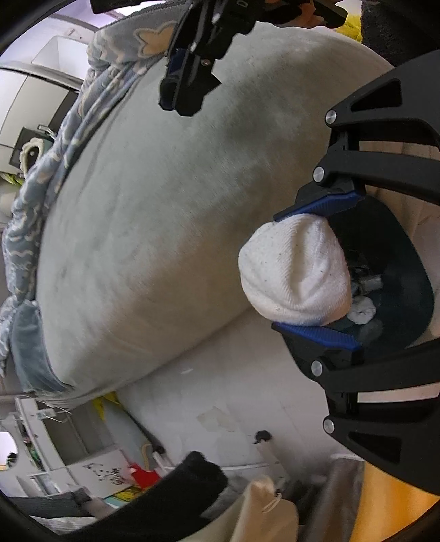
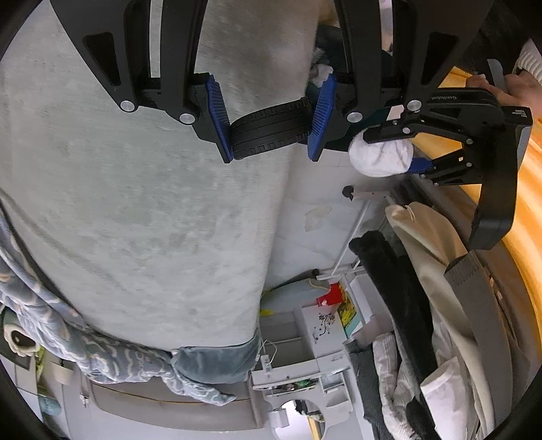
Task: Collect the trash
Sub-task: 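Carry the white sock and black clip over the green bin, then open left tool to drop the sock while right tool releases the clip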
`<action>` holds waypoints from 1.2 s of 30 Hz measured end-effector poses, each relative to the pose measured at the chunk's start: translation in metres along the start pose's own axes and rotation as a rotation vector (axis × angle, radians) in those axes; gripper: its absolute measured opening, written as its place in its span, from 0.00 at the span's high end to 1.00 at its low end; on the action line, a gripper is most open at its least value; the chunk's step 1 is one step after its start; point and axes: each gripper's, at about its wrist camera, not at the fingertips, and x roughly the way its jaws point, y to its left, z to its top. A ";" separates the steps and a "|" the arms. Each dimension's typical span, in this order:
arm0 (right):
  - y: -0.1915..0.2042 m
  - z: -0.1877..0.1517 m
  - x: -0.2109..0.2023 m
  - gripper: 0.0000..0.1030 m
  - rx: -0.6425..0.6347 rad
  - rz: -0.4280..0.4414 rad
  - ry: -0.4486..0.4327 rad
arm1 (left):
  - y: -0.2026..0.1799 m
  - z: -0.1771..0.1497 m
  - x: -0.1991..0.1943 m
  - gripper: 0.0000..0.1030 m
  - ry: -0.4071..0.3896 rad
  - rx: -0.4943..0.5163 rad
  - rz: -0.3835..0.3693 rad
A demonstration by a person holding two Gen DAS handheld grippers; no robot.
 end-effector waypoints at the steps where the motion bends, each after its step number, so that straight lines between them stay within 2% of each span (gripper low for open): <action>1: 0.005 0.002 0.004 0.56 -0.006 0.005 0.003 | 0.005 -0.002 0.002 0.42 0.014 -0.012 -0.003; 14: 0.048 0.007 0.039 0.56 -0.065 0.040 0.068 | 0.062 -0.030 0.024 0.42 0.179 -0.131 -0.036; 24: 0.073 0.006 0.071 0.56 -0.099 0.055 0.134 | 0.084 -0.047 0.031 0.40 0.244 -0.166 -0.112; 28: 0.079 0.005 0.084 0.56 -0.104 0.057 0.163 | 0.091 -0.050 0.030 0.31 0.234 -0.173 -0.137; 36: 0.094 -0.004 0.112 0.56 -0.124 0.048 0.238 | 0.103 -0.044 0.007 0.22 0.123 -0.186 -0.146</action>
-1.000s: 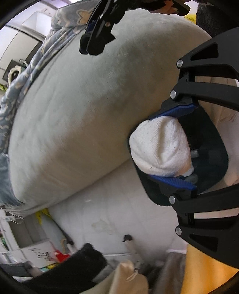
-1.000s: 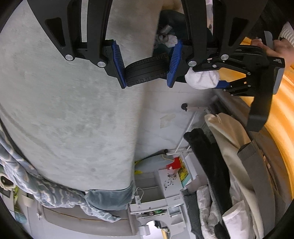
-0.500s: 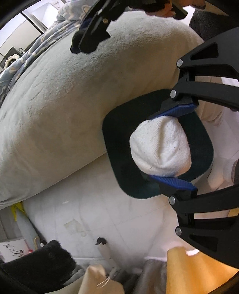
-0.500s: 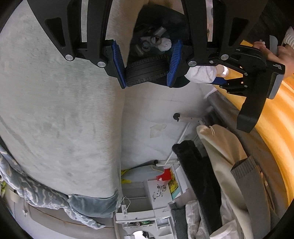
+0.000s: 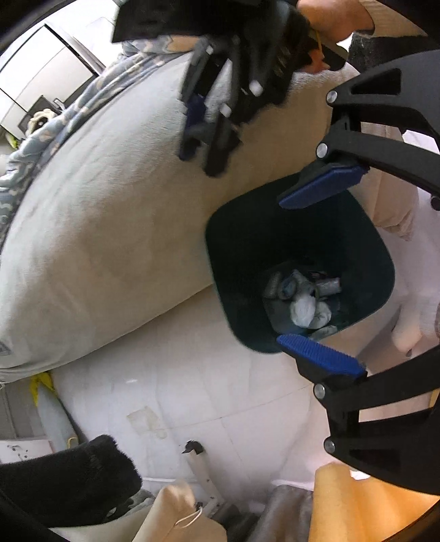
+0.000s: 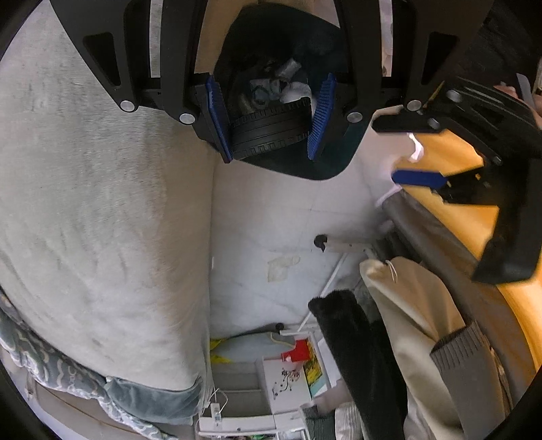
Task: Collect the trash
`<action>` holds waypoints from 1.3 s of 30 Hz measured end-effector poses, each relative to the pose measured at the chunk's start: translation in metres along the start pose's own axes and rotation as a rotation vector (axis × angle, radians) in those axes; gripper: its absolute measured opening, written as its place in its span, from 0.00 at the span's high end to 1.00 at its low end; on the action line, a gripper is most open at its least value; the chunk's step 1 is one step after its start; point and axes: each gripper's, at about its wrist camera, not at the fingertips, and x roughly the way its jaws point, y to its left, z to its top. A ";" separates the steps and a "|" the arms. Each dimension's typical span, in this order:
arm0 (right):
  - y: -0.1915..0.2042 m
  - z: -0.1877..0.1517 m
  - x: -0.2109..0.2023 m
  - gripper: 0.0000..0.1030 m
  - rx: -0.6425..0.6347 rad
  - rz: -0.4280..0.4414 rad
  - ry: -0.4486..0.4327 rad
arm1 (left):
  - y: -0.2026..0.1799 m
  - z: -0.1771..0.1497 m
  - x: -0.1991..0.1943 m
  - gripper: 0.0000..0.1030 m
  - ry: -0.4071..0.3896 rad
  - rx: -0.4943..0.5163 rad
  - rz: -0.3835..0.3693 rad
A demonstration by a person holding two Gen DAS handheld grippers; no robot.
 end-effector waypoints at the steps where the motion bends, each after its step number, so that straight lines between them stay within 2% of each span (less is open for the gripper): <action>1: 0.002 -0.001 0.004 0.56 -0.002 0.000 0.012 | 0.001 0.001 -0.004 0.22 -0.017 -0.001 0.002; 13: 0.015 -0.013 0.045 0.56 -0.027 0.000 0.130 | 0.008 0.007 -0.044 0.20 -0.240 0.014 0.155; 16: 0.018 -0.017 0.050 0.55 -0.035 0.002 0.149 | 0.005 0.010 -0.054 0.20 -0.295 0.020 0.158; 22: 0.019 -0.023 0.054 0.55 -0.034 0.005 0.171 | -0.012 0.014 -0.078 0.13 -0.419 0.074 0.173; 26: 0.021 -0.023 0.046 0.49 -0.037 0.006 0.155 | -0.018 0.015 -0.091 0.07 -0.480 0.076 0.176; 28: 0.021 -0.023 0.043 0.29 -0.041 0.008 0.155 | -0.021 0.017 -0.097 0.06 -0.503 0.064 0.185; 34: 0.022 -0.021 0.018 0.26 -0.050 0.002 0.088 | -0.029 0.020 -0.110 0.04 -0.552 0.032 0.201; 39: 0.013 -0.019 -0.025 0.20 -0.038 -0.033 -0.033 | -0.044 0.024 -0.111 0.03 -0.545 0.053 0.190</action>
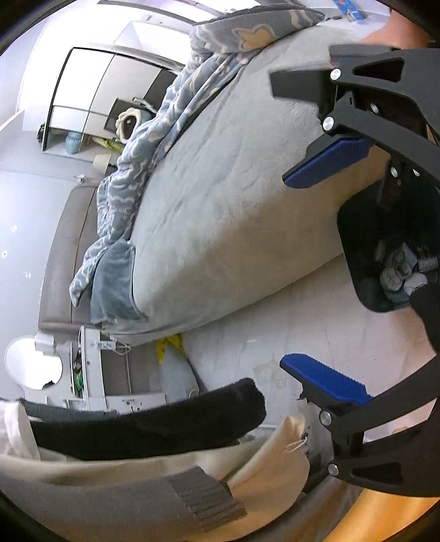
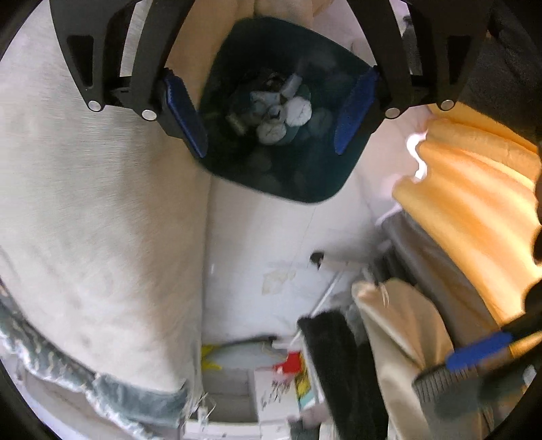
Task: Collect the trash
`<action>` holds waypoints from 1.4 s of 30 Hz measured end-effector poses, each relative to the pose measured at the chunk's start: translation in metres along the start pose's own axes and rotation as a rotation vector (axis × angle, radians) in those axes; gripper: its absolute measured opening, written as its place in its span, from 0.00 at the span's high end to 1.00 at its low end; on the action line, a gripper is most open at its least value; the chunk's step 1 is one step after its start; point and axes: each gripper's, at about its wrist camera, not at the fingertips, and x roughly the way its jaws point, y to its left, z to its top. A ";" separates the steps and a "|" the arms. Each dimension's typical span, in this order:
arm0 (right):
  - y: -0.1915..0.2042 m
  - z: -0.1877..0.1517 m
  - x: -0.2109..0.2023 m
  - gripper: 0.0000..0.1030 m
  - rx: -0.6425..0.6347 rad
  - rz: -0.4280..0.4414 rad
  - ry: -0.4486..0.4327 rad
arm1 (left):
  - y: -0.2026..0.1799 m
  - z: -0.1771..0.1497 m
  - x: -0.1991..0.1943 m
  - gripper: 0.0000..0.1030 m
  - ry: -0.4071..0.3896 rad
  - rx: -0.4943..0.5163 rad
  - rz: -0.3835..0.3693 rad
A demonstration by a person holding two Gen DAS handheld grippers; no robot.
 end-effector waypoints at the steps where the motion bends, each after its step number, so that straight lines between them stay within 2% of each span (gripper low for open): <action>1: -0.004 0.000 -0.008 0.16 0.011 -0.005 -0.022 | -0.004 0.000 -0.001 0.03 -0.004 0.011 0.007; 3: -0.016 -0.001 -0.025 0.11 0.036 -0.006 -0.069 | -0.013 -0.001 -0.004 0.03 -0.018 0.038 0.029; 6: -0.036 -0.007 -0.047 0.10 0.082 -0.053 -0.125 | -0.025 -0.005 -0.011 0.03 -0.033 0.045 0.056; 8: -0.048 -0.012 -0.063 0.08 0.106 -0.097 -0.158 | -0.034 -0.008 -0.018 0.03 -0.072 0.051 0.092; 10: -0.057 -0.021 -0.077 0.03 0.113 -0.143 -0.181 | -0.041 -0.005 -0.024 0.03 -0.093 0.037 0.082; 12: -0.068 -0.034 -0.093 0.03 0.150 -0.167 -0.207 | -0.047 -0.003 -0.029 0.03 -0.096 0.024 0.080; 14: -0.079 -0.049 -0.108 0.03 0.193 -0.180 -0.230 | -0.059 -0.005 -0.038 0.03 -0.117 0.038 0.108; 18: -0.094 -0.070 -0.135 0.03 0.192 -0.221 -0.264 | -0.076 -0.017 -0.048 0.03 -0.118 0.042 0.133; 25: -0.104 -0.082 -0.190 0.03 0.144 -0.247 -0.343 | -0.092 -0.035 -0.067 0.03 -0.117 0.045 0.184; 29: -0.102 -0.088 -0.231 0.03 0.163 -0.240 -0.373 | -0.096 -0.032 -0.087 0.03 -0.133 0.011 0.180; 33: -0.097 -0.100 -0.260 0.03 0.168 -0.258 -0.415 | -0.104 -0.038 -0.105 0.03 -0.142 0.029 0.190; 36: -0.094 -0.113 -0.276 0.03 0.147 -0.286 -0.420 | -0.107 -0.044 -0.117 0.03 -0.140 0.043 0.193; 39: -0.094 -0.129 -0.290 0.03 0.159 -0.303 -0.427 | -0.104 -0.047 -0.128 0.03 -0.144 0.005 0.181; 42: -0.093 -0.145 -0.304 0.03 0.151 -0.336 -0.424 | -0.110 -0.048 -0.134 0.03 -0.147 0.023 0.201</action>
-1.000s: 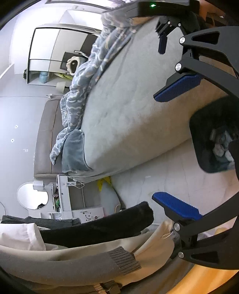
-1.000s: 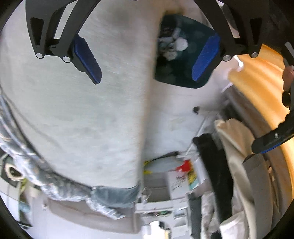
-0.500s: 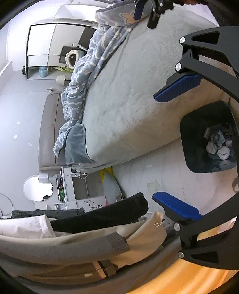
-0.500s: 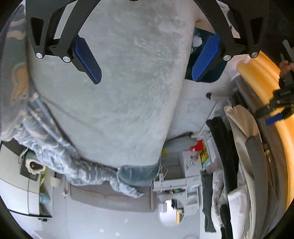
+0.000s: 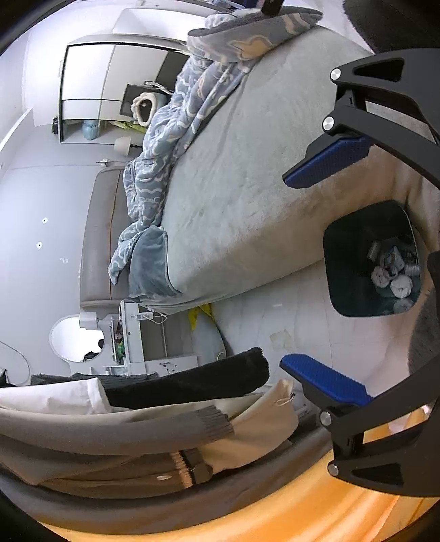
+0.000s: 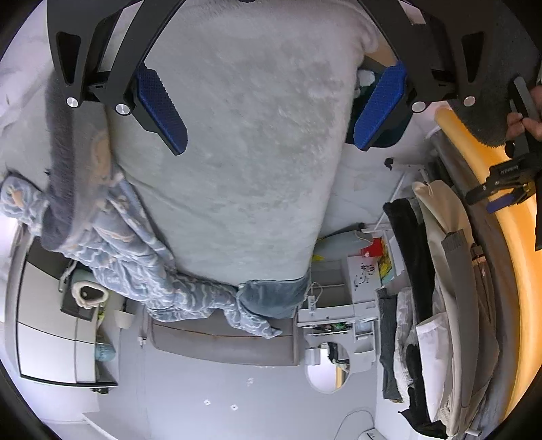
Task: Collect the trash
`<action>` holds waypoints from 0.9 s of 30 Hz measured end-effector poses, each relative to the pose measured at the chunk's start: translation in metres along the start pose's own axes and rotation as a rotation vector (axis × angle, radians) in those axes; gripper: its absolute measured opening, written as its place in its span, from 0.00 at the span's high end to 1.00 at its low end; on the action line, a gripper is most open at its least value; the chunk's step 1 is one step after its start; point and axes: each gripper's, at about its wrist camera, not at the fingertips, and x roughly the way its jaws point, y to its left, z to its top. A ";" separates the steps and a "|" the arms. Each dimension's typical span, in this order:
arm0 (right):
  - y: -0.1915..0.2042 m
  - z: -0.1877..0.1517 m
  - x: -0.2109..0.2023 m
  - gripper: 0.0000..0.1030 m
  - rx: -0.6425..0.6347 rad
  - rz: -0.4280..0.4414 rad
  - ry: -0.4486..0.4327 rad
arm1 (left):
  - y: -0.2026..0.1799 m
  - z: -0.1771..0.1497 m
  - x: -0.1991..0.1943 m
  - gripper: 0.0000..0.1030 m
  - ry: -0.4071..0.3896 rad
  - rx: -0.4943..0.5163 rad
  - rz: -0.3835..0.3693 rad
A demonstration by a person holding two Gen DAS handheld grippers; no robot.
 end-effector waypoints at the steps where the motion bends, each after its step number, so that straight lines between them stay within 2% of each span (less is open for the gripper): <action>1: -0.001 -0.002 -0.005 0.03 -0.009 -0.005 -0.005 | -0.003 -0.001 -0.002 0.03 -0.001 0.011 0.006; 6: -0.015 -0.019 -0.014 0.03 0.027 0.032 -0.053 | -0.010 -0.011 -0.005 0.03 0.014 0.013 0.009; 8: -0.016 -0.027 -0.006 0.03 0.033 0.051 -0.031 | -0.011 -0.016 -0.006 0.03 0.021 0.011 0.022; 13: -0.018 -0.028 -0.010 0.03 0.044 0.074 -0.050 | -0.014 -0.022 -0.009 0.03 0.019 0.035 0.044; 27: -0.015 -0.029 -0.011 0.03 0.038 0.078 -0.041 | -0.007 -0.025 -0.007 0.03 0.033 -0.003 0.015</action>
